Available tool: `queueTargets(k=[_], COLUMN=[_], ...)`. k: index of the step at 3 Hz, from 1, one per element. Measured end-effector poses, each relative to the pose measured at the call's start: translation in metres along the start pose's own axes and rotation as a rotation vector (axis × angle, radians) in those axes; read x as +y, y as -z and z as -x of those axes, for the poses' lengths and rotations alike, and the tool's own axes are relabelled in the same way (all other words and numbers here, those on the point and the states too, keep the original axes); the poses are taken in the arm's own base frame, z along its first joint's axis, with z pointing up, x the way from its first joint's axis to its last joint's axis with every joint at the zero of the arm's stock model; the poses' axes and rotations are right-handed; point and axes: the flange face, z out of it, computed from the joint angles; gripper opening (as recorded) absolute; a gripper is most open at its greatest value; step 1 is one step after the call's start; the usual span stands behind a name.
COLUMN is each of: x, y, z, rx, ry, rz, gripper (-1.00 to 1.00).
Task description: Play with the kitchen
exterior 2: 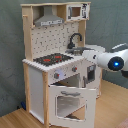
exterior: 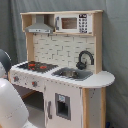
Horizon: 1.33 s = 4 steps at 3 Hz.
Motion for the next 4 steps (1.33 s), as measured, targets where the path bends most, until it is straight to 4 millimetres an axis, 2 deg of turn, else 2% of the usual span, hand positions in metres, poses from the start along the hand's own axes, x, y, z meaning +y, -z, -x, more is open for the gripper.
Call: queueTargets(k=[4], x=[0.0], y=[0.075], z=[0.025], rx=[-0.123], ry=[0.05], rz=[0.461], gripper=[1.0])
